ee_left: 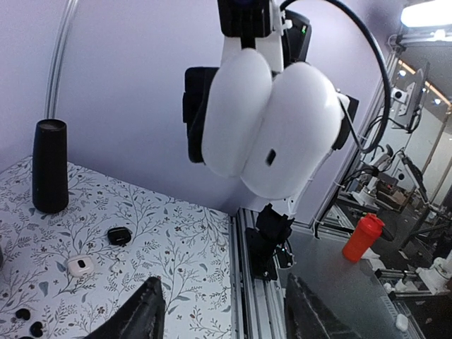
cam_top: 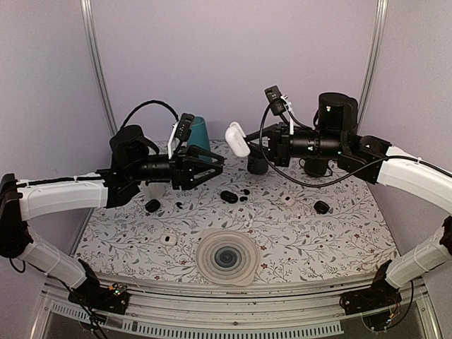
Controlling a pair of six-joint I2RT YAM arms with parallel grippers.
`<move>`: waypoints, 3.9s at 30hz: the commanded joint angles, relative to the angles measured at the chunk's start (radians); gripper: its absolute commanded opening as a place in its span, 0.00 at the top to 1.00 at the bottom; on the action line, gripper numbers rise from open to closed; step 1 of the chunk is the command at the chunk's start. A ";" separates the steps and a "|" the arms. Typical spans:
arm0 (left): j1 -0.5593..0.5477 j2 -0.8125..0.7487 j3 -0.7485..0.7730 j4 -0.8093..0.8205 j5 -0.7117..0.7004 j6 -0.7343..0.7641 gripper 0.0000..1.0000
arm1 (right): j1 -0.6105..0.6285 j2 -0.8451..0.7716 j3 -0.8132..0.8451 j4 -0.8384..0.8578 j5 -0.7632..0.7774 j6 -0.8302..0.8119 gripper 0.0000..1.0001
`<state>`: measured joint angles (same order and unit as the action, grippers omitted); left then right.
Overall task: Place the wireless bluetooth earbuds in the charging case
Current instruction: Pass from the left arm to the right, then pass from the right arm to the left, then pick up the left earbud from the center of the board.
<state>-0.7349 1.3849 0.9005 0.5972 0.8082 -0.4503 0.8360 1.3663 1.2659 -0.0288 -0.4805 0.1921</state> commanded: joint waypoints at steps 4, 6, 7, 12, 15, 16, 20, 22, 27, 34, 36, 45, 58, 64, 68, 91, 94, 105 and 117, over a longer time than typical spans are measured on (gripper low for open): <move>-0.016 -0.024 0.035 -0.084 0.026 0.066 0.40 | 0.103 0.002 0.106 -0.216 0.361 -0.187 0.96; -0.018 -0.024 0.043 -0.095 0.014 0.066 0.40 | 0.130 0.017 0.125 -0.241 0.453 -0.236 0.96; -0.017 -0.025 0.047 -0.100 0.006 0.066 0.41 | 0.139 0.021 0.128 -0.244 0.487 -0.246 0.96; -0.019 -0.039 0.061 -0.136 -0.015 0.076 0.42 | 0.173 0.029 0.133 -0.246 0.642 -0.262 0.96; -0.020 -0.052 0.069 -0.161 -0.033 0.090 0.42 | 0.187 0.035 0.139 -0.252 0.701 -0.276 0.96; -0.021 -0.056 0.071 -0.166 -0.039 0.094 0.42 | 0.192 0.036 0.141 -0.253 0.711 -0.279 0.96; -0.022 -0.064 0.085 -0.187 -0.063 0.104 0.42 | 0.210 0.050 0.157 -0.268 0.719 -0.301 0.96; -0.025 -0.062 0.095 -0.199 -0.078 0.111 0.42 | 0.215 0.061 0.168 -0.279 0.727 -0.308 0.96; -0.033 -0.048 0.124 -0.247 -0.101 0.141 0.43 | 0.234 0.074 0.181 -0.289 0.734 -0.326 0.96; -0.039 -0.041 0.142 -0.268 -0.116 0.157 0.46 | 0.248 0.092 0.194 -0.303 0.737 -0.339 0.96; -0.041 -0.038 0.144 -0.269 -0.121 0.158 0.47 | 0.250 0.096 0.196 -0.305 0.731 -0.342 0.96; -0.047 -0.023 0.152 -0.273 -0.120 0.165 0.57 | 0.251 0.095 0.196 -0.302 0.728 -0.339 0.96; -0.051 -0.015 0.142 -0.258 -0.110 0.170 0.96 | 0.253 0.090 0.196 -0.303 0.687 -0.325 0.90; -0.050 -0.039 0.083 -0.174 -0.080 0.158 1.00 | 0.250 0.073 0.171 -0.272 0.657 -0.293 0.67; -0.049 -0.062 0.033 -0.110 -0.089 0.148 1.00 | 0.221 0.041 0.131 -0.236 0.595 -0.259 0.60; -0.014 -0.237 -0.153 0.013 -0.334 0.144 1.00 | 0.004 -0.085 -0.215 -0.066 0.499 0.159 0.26; -0.011 -0.240 -0.167 0.037 -0.334 0.130 1.00 | -0.003 -0.055 -0.246 -0.081 0.515 0.202 0.27; 0.011 -0.265 -0.189 0.064 -0.337 0.107 1.00 | -0.003 0.154 -0.281 -0.098 0.364 0.234 0.52; 0.020 -0.276 -0.189 0.049 -0.334 0.099 1.00 | 0.013 0.393 -0.235 -0.069 0.258 0.205 0.65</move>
<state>-0.7292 1.1297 0.7200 0.6262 0.4702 -0.3450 0.8417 1.6985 0.9920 -0.1181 -0.1772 0.4110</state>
